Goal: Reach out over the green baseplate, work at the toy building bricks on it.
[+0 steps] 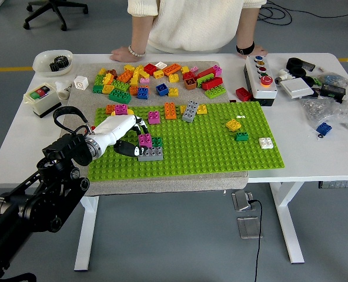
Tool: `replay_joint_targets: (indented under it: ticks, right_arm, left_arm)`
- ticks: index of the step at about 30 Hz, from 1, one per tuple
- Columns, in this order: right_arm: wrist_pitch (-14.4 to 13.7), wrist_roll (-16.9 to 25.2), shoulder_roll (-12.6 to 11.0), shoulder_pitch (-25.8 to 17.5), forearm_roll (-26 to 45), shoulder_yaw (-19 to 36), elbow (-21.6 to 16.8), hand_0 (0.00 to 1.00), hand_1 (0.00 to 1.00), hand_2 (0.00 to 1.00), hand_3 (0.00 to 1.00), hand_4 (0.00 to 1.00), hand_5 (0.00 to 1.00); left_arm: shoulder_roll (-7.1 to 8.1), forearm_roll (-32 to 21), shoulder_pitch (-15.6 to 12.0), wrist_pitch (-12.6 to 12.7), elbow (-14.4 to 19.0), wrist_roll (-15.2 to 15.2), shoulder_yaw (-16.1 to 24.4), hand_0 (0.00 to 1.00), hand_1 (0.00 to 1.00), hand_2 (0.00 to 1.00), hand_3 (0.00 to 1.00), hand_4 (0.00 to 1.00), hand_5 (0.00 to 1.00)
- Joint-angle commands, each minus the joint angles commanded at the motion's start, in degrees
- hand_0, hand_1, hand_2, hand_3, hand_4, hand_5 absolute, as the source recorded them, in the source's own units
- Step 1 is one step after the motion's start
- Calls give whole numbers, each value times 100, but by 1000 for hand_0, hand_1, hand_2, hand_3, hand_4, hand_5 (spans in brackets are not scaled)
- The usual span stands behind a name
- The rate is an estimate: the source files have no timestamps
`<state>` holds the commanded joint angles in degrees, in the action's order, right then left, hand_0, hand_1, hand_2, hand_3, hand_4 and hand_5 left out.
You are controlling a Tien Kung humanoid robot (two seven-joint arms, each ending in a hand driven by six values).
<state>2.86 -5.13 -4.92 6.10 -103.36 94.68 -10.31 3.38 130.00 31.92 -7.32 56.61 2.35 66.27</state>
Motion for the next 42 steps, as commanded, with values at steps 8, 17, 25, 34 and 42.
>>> replay_joint_targets:
  ticks: [8,17,25,34,42]
  right_arm:
    - [3,3,3,8,-4,0,0,745,640,680,626,855,556]
    - [11,-2,-2,4,-13,11,0,745,641,679,625,855,556]
    - [13,3,5,11,-9,7,0,745,642,679,623,855,555]
    - [13,0,2,13,-4,19,0,745,640,679,622,855,555]
    - [10,2,2,10,4,27,0,745,640,679,622,855,555]
  left_arm:
    - [4,0,23,24,1,16,2,765,693,576,618,789,202]
    - [-5,0,43,26,1,12,11,766,694,579,620,794,198]
    - [-2,0,56,34,-27,8,20,767,697,584,617,814,219]
    - [2,0,63,0,8,9,29,769,697,587,623,826,225]
    - [24,0,34,-62,169,2,53,771,697,588,627,830,226]
